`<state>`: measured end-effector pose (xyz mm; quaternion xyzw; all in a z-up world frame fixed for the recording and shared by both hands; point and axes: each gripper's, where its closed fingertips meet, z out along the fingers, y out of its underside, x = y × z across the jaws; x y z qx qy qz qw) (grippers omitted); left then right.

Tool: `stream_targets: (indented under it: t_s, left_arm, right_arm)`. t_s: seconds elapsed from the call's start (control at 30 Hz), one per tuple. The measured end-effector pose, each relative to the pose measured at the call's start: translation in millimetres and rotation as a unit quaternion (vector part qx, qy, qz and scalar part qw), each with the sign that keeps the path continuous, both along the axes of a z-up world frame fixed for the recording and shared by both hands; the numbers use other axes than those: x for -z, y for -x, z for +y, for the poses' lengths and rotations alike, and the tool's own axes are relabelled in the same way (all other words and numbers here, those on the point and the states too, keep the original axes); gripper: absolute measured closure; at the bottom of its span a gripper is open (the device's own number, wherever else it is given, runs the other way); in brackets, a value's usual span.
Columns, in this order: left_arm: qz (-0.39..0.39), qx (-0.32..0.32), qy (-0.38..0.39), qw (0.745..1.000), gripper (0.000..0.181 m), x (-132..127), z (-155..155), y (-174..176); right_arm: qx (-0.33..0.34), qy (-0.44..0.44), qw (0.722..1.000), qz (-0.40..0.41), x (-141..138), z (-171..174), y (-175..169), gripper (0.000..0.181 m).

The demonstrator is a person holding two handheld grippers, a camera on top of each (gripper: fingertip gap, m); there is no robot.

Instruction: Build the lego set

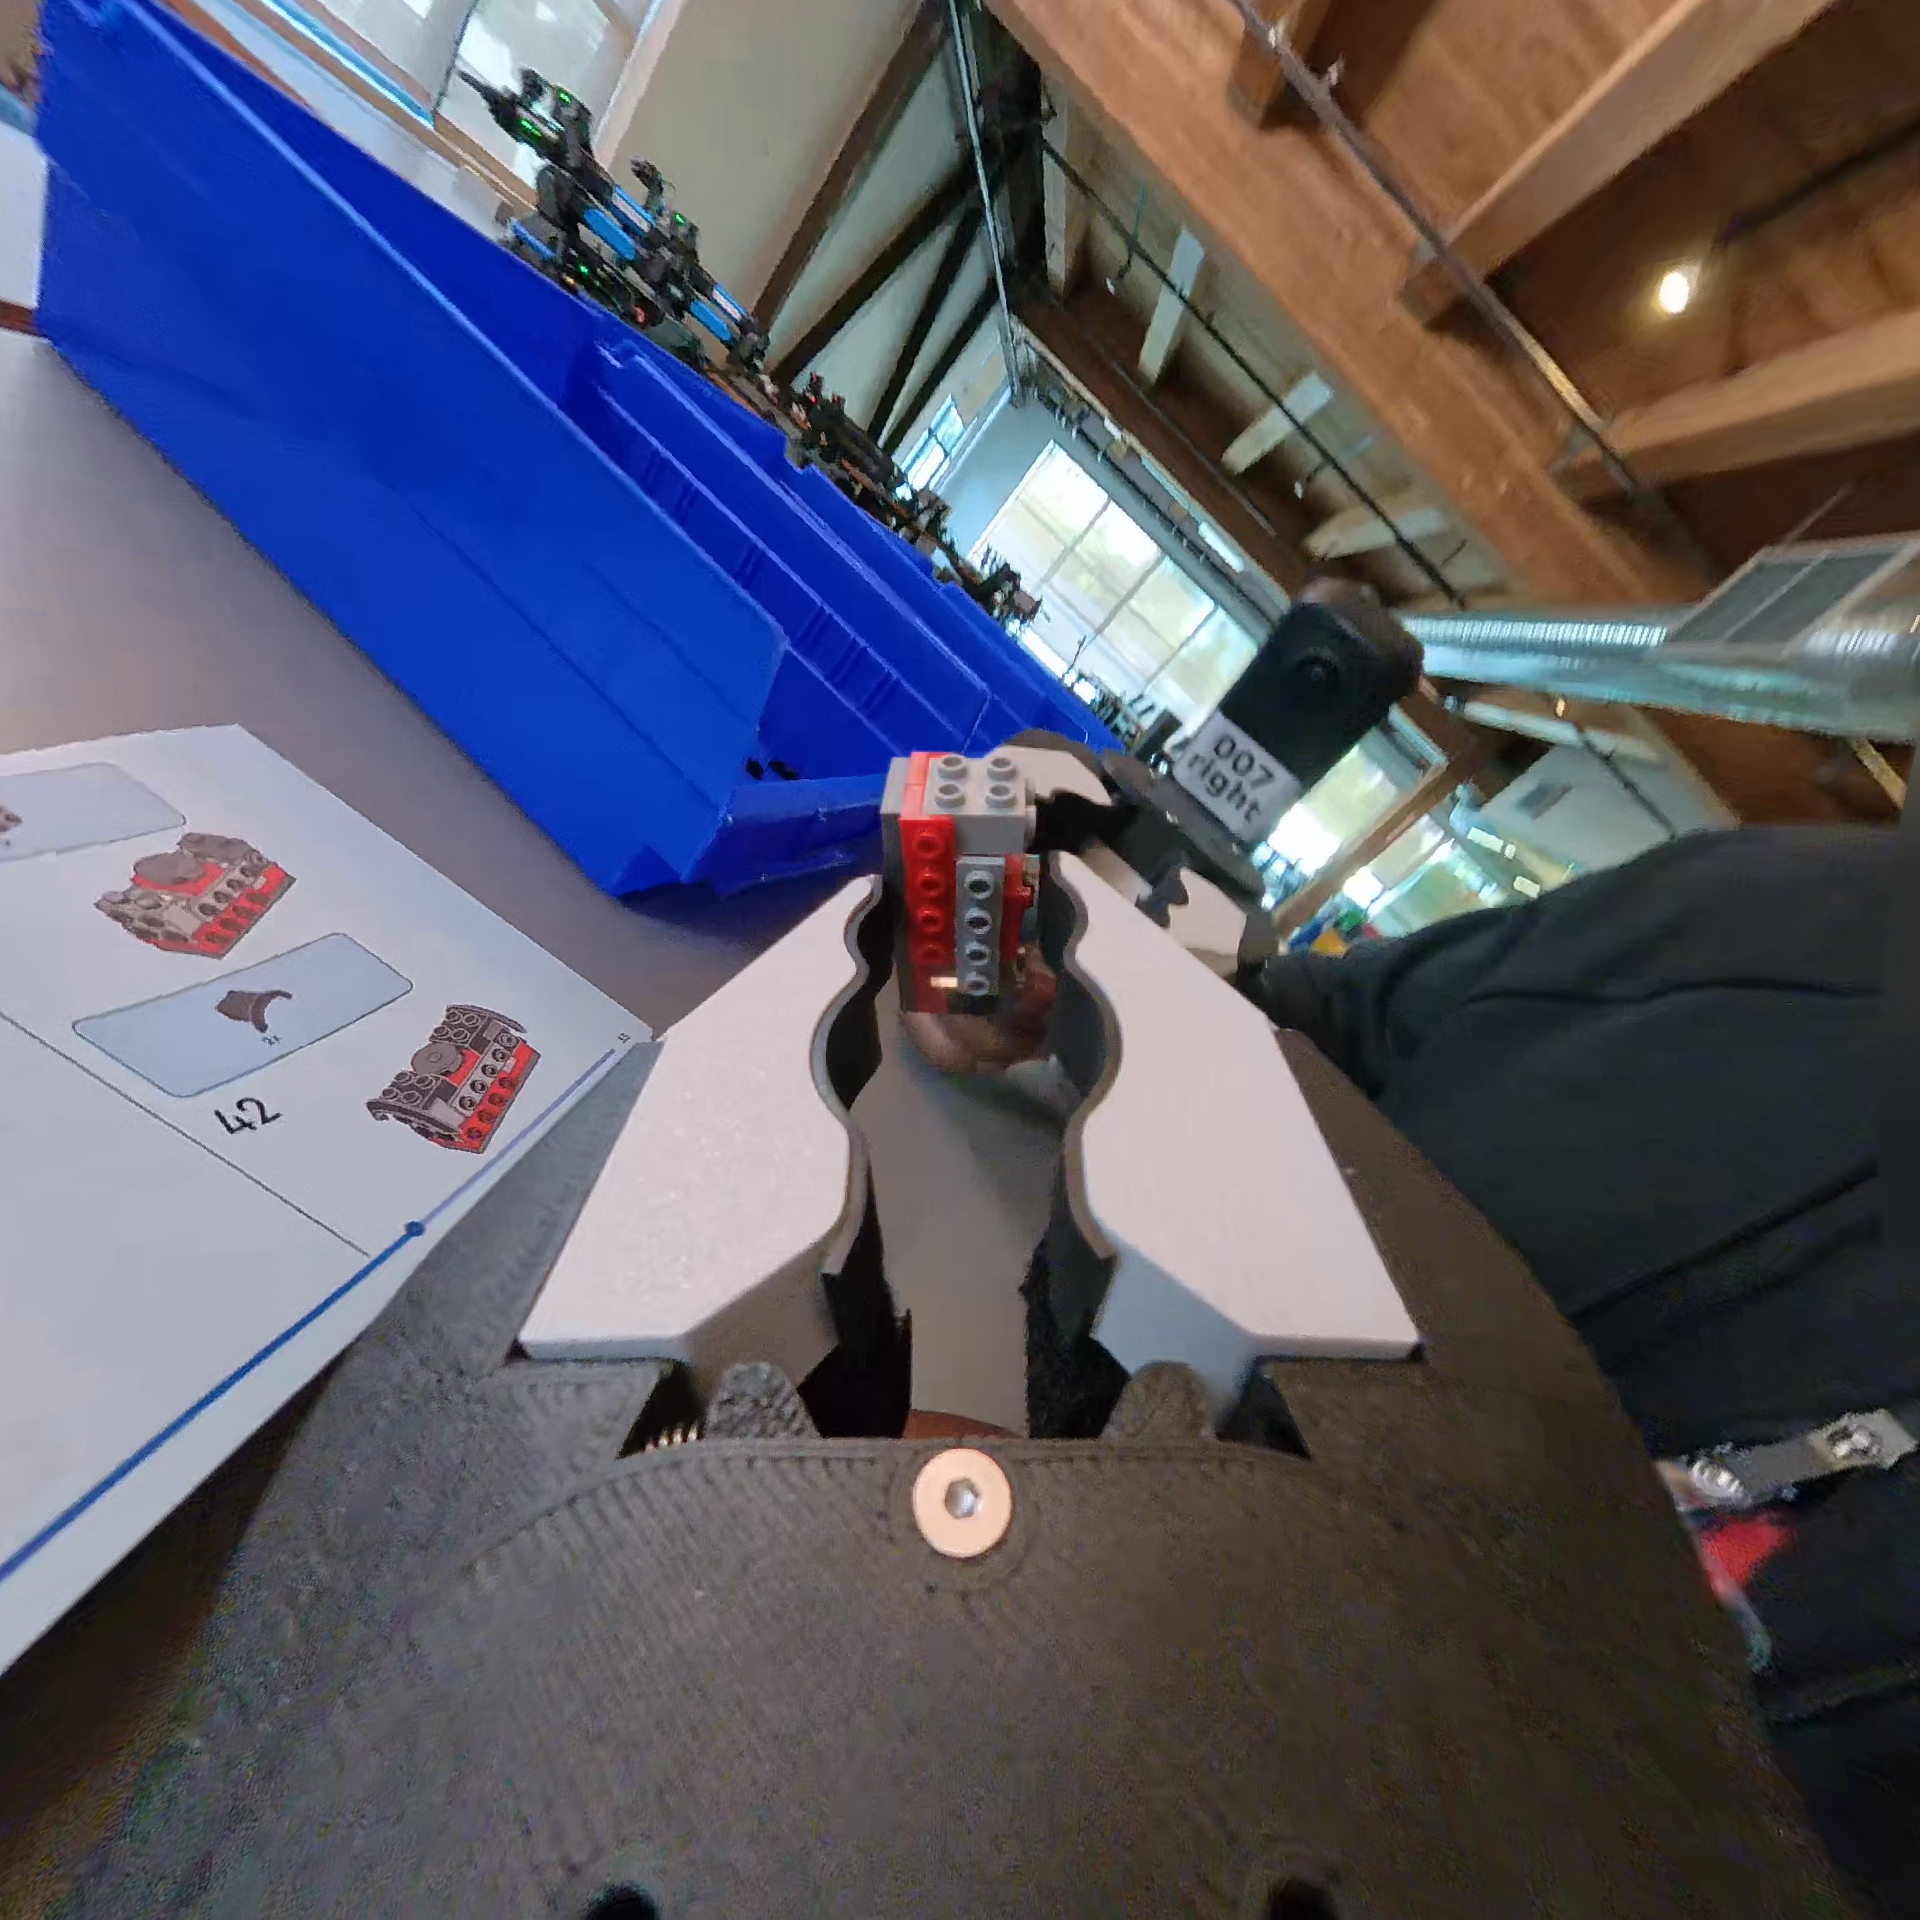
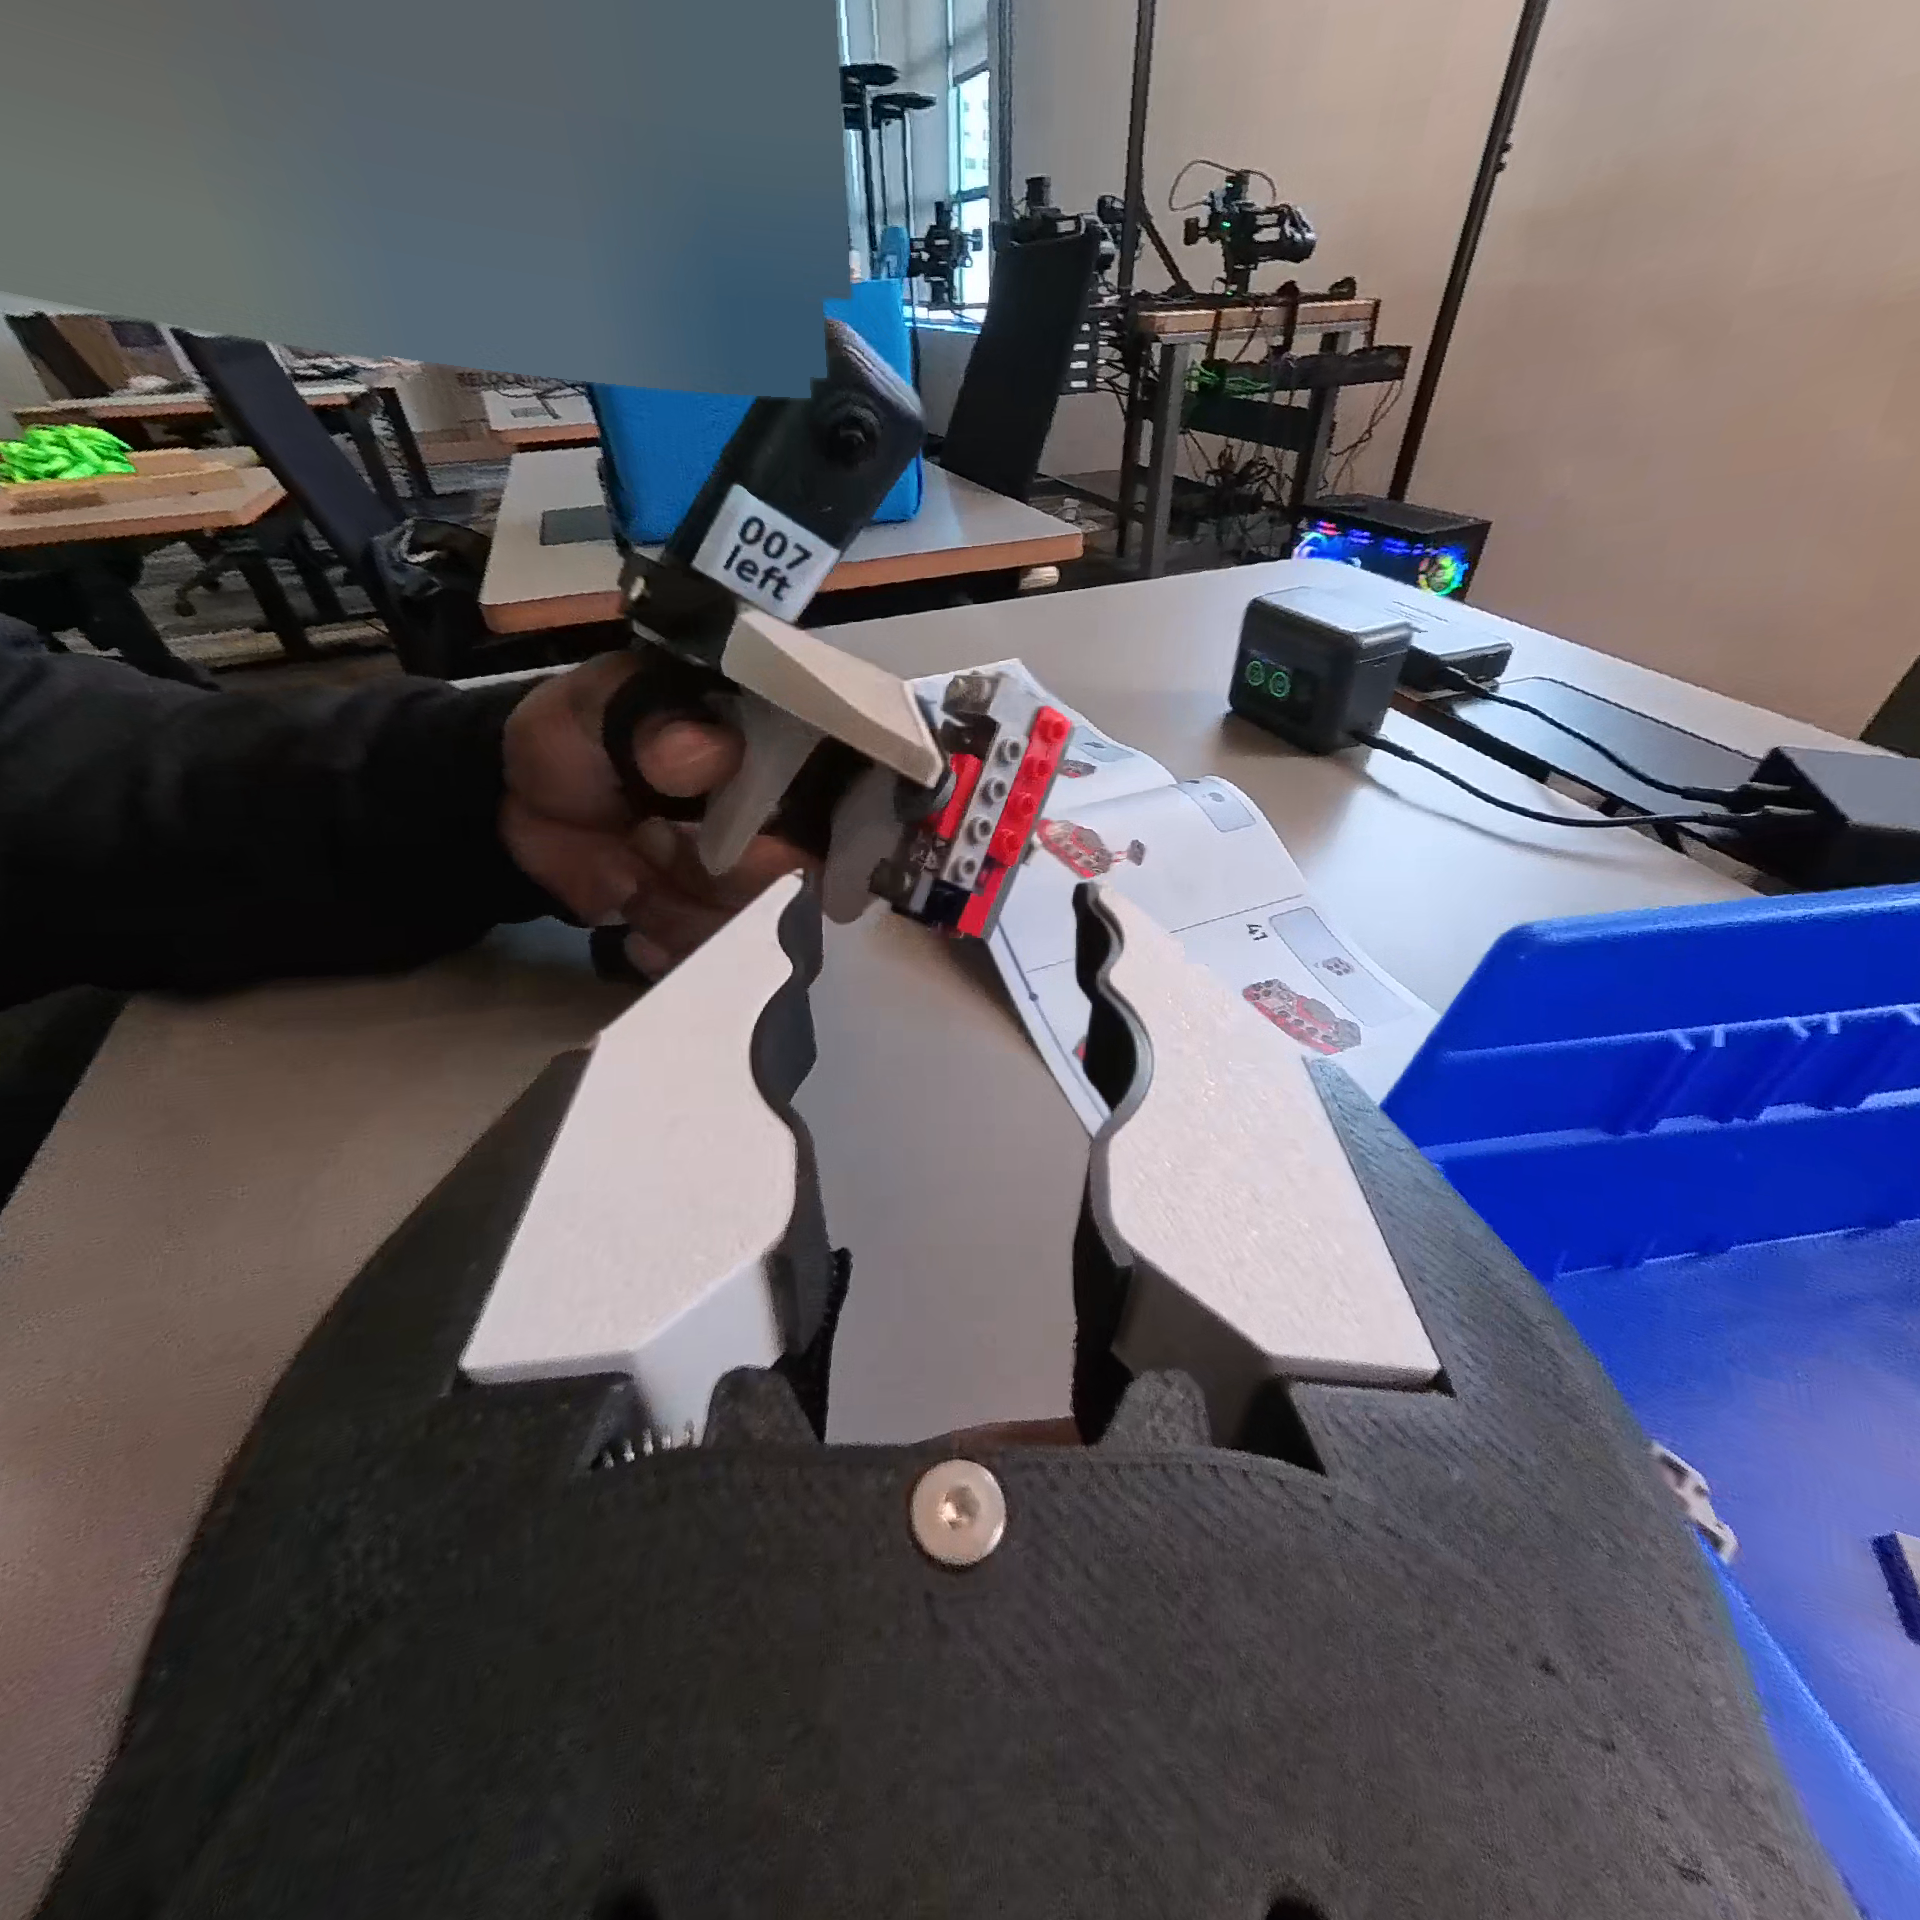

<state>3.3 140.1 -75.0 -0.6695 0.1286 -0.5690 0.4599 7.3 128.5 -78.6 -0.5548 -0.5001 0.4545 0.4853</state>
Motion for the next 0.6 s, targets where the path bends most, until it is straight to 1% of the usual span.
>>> stream_targets:
  t_s: [0.13,0.27,0.37,0.5,0.6]
  left_arm:
    - [-0.083,-0.031,0.058,0.994,0.153,-3,6,5]
    - [-0.168,-0.060,0.097,0.979,0.152,-11,7,7]
    - [-0.196,-0.090,0.116,0.970,0.152,-11,5,5]
    - [-0.259,-0.126,0.146,0.946,0.153,-10,1,7]
    - [-0.271,-0.153,0.159,0.937,0.153,-6,-1,4]
  right_arm:
    - [0.032,-0.043,0.999,-0.008,1,3,2,0.132]
    - [0.057,-0.084,0.995,-0.007,-3,6,2,0.131]
    - [0.066,-0.113,0.991,-0.007,-6,5,3,0.131]
    - [0.066,-0.136,0.988,-0.013,-4,1,9,0.131]
    - [0.066,-0.155,0.986,-0.018,-3,-2,13,0.131]
